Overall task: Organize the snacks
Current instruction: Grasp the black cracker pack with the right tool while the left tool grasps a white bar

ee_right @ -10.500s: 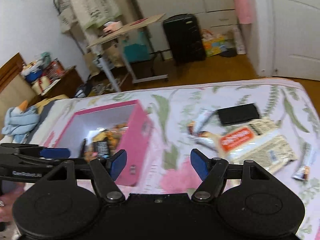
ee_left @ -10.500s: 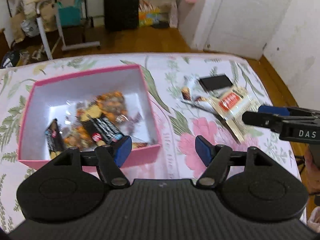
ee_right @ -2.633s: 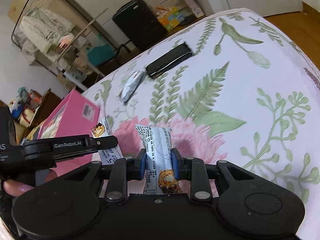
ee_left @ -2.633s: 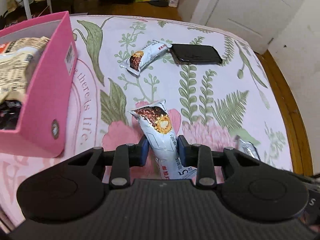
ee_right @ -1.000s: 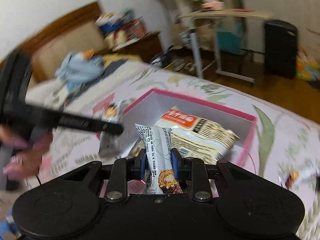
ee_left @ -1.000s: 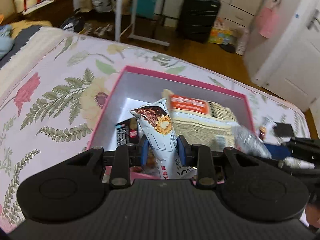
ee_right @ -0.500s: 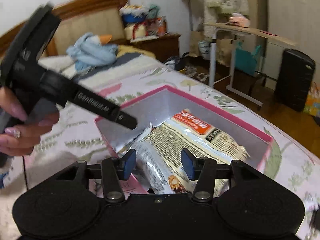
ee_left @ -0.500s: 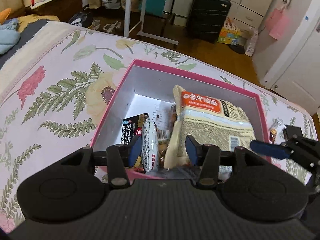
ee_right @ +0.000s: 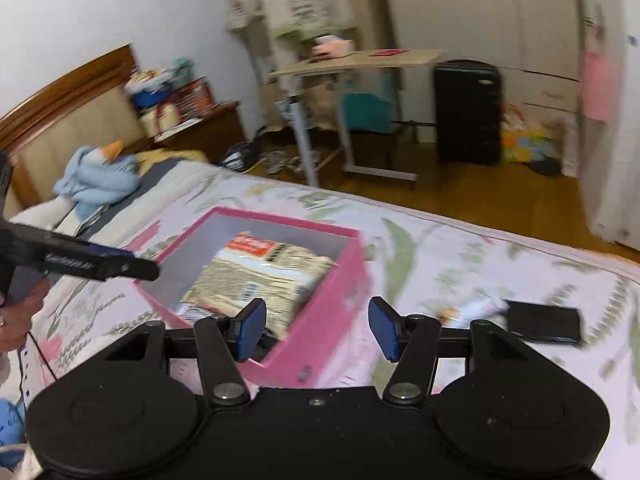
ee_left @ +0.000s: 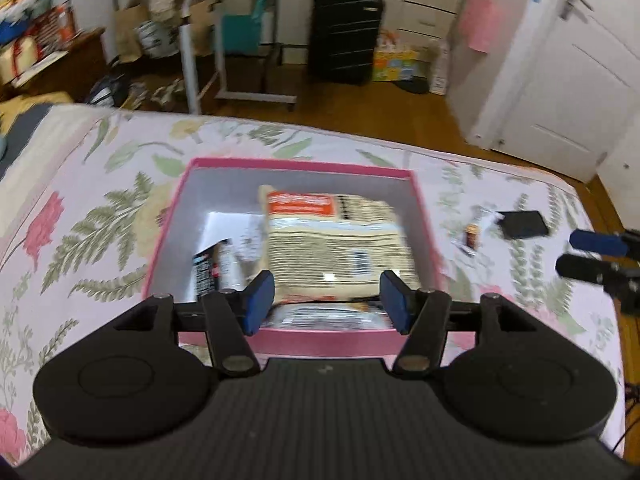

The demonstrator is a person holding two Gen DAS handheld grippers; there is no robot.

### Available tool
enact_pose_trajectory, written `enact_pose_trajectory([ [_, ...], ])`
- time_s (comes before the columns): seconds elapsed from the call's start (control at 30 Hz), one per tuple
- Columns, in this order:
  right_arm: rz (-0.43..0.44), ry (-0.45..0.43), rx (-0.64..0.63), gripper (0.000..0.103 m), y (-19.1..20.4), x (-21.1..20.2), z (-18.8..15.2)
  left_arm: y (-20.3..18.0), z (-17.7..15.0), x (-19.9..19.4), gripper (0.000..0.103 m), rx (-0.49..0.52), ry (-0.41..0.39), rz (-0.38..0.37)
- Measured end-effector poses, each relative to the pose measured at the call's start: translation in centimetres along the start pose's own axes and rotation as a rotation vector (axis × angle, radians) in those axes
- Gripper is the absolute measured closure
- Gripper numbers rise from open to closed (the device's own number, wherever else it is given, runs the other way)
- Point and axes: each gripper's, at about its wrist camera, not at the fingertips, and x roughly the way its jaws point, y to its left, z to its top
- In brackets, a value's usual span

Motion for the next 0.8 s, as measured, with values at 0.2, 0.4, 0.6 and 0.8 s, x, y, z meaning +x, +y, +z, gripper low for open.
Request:
enact_pose_trajectory([
  [0.2,-0.09,-0.019,0.042,0.04,-4.6,-2.9,-0.7,-5.2,0.7,0.3,0.037,0.08,-0.013,-0.054],
  [0.4,-0.139,-0.025,0.112,0.032,-9.7,-2.5,-1.5,-10.7,1.2,3.3,0.036,0.138,0.004,-0.128],
  [0.6,-0.216,-0.024,0.226,0.023,-15.9,0.8,-3.0,-15.9,2.6,9.4,0.033,0.216,0.015,-0.193],
  [0.8,-0.254,-0.032,0.215,0.021,-20.2,4.9,-5.0,-19.0,3.4,15.9,0.033,0.337,0.09,-0.238],
])
